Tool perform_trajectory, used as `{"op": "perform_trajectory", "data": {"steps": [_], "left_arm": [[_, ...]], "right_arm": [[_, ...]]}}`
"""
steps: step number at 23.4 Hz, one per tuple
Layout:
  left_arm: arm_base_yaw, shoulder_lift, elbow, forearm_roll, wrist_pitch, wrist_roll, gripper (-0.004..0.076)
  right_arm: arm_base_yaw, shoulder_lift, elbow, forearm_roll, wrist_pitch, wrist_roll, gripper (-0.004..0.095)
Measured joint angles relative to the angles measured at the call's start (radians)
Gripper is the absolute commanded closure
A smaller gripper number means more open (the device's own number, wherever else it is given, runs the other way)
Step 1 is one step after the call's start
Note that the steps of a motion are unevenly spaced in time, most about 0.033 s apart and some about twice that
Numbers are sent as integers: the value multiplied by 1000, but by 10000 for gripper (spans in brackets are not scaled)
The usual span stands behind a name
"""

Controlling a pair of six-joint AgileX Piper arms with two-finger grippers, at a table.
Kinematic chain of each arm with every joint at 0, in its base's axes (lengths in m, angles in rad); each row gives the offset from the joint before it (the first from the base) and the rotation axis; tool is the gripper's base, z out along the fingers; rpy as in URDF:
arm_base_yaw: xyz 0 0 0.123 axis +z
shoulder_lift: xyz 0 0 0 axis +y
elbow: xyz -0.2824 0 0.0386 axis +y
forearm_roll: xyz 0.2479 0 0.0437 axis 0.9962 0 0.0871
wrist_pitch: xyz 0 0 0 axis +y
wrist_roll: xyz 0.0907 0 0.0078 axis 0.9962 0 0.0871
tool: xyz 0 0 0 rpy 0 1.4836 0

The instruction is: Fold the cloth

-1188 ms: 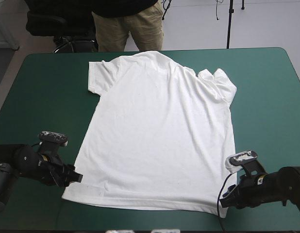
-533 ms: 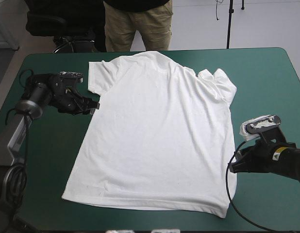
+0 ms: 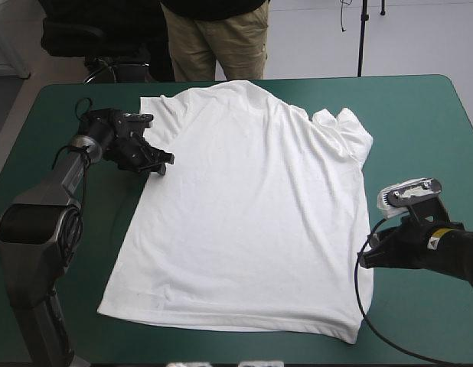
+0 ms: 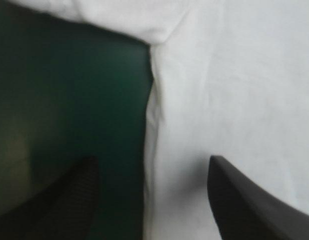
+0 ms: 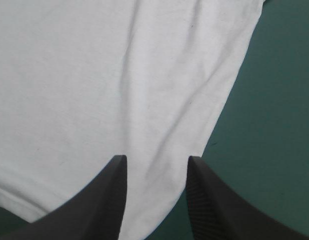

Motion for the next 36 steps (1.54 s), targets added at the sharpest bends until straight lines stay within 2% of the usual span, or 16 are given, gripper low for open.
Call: {"op": "perform_trajectory", "data": {"steps": [3, 4, 7, 8, 9, 13, 14, 15, 17, 18, 22, 25, 28, 32, 36], "left_arm": [[-2, 13, -13, -5, 13, 19, 362], [-3, 18, -18, -4, 20, 39, 461], [-25, 32, -28, 7, 27, 116, 624], [-36, 36, -29, 5, 23, 126, 719], [-55, 39, -32, -5, 18, 137, 740], [-70, 47, -38, -9, 15, 142, 741], [-70, 47, -38, -3, 15, 142, 741], [-71, 47, -38, 7, 17, 140, 741], [-72, 47, -38, 9, 18, 130, 741], [-72, 47, -38, 9, 18, 127, 741], [-73, 40, -38, 11, 16, 122, 741], [-73, 38, -38, 8, 11, 118, 741], [-73, 35, -36, 7, 8, 118, 741], [-73, 32, -32, 6, 3, 118, 741], [-73, 30, -30, 6, -1, 118, 741]], "right_arm": [[0, 0, 0, 6, -1, 2, 554], [0, 0, 0, 6, -2, 2, 557], [0, 0, 0, 7, -3, 6, 557], [0, 0, 0, 8, -3, 6, 557], [0, 0, 0, 8, -3, 7, 557], [0, 1, 0, 7, -11, 9, 555], [0, 4, 0, 4, -13, 9, 529], [0, 24, -10, -14, -19, 9, 500], [0, 103, -52, -60, -41, 24, 320], [0, 176, -91, -93, -60, 47, 310], [-10, 450, -231, -188, -109, 153, 318], [-41, 607, -320, -157, -139, 137, 319], [-72, 719, -380, -147, -146, 121, 364], [-127, 826, -421, -119, -150, 70, 438], [-166, 912, -424, -48, -149, -5, 448]]}}
